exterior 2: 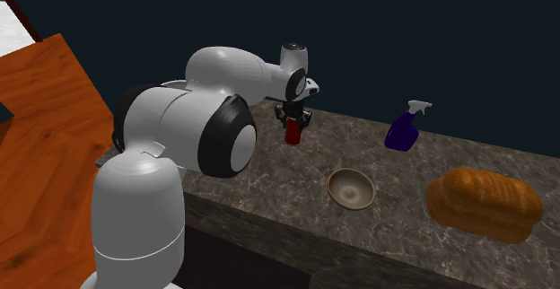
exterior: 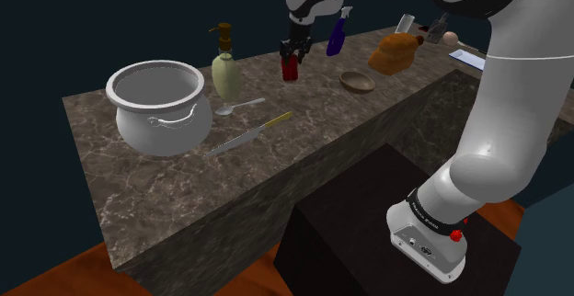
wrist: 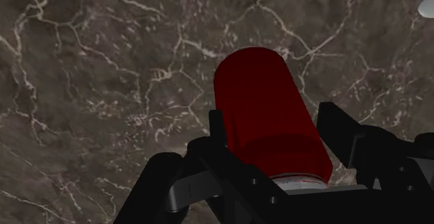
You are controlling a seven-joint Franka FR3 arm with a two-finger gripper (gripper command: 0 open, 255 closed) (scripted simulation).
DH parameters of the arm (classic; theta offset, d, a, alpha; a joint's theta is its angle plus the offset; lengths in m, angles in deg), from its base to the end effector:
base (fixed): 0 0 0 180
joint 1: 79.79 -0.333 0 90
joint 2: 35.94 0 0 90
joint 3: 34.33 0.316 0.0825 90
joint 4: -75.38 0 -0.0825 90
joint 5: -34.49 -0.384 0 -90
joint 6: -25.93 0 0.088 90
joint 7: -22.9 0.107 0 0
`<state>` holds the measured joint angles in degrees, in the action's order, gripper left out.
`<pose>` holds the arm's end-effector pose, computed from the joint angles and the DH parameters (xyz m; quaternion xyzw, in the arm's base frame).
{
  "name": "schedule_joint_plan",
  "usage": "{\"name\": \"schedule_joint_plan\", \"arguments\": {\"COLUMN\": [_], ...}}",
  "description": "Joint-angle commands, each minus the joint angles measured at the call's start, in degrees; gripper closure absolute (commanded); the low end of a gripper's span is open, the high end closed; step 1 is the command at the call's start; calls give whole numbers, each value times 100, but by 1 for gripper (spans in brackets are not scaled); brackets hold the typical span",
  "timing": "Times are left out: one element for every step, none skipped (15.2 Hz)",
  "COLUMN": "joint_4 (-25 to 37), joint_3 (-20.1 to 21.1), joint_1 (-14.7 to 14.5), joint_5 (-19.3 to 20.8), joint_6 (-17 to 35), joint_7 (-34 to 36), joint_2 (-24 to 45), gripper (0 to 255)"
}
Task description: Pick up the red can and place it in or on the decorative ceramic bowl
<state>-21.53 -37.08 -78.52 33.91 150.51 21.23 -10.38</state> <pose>0.6695 -0.0433 0.3425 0.9996 -0.0208 0.0184 0.0070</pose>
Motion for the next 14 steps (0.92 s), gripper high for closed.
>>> {"name": "schedule_joint_plan", "arguments": {"joint_4": [52,84,117,152,188,226,265,305,347,391,436,482,530,580], "joint_3": [0,-1,-1,-2,-3,-3,-4,-5,-5,-6,-7,-7,-8,-8], "joint_1": [-9,-9,-10,-10,-11,-11,-11,-12,-12,-12,-12,-12,-13,-13], "joint_5": [5,7,8,10,11,13,14,15,16,18,19,20,21,22], "joint_6": [-127,-191,-255,-319,-384,-450,-515,-581,-648,-715,-783,-851,-919,-988], "joint_7": [12,12,13,13,13,14,14,14,14,15,15,15,15,15], "joint_2": [-76,-107,-138,-168,-197,-225,-251,-277,-302,-325,-348,-369,-389,-409], "gripper": [255,255,255,255,255,255,255,255,255,255,255,255,255,255]}}
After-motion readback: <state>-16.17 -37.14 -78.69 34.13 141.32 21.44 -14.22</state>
